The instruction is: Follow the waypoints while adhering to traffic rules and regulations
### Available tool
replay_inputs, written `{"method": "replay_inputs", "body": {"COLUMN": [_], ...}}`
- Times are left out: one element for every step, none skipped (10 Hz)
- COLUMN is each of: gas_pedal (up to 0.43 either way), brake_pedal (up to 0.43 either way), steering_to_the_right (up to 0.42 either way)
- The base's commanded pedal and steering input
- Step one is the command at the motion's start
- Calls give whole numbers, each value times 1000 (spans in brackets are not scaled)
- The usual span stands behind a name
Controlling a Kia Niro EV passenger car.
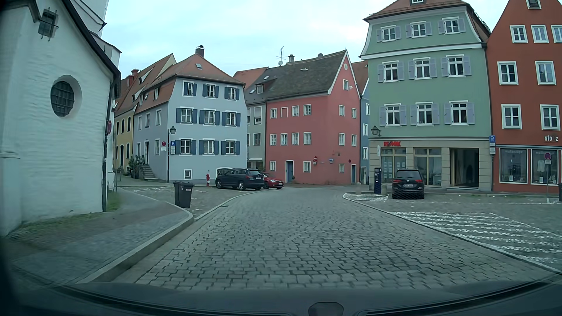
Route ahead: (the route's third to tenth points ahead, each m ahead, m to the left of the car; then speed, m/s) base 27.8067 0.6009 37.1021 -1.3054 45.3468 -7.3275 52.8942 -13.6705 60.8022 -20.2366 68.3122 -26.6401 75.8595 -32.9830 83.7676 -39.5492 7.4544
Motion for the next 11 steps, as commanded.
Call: {"method": "replay_inputs", "body": {"gas_pedal": [39,39,39,39,39,39,39,39,39,28,0], "brake_pedal": [0,0,0,0,0,0,0,0,0,0,0], "steering_to_the_right": [-34,-28,-20,-18,-16,-11,-4,-4,-3,-2,-2]}}
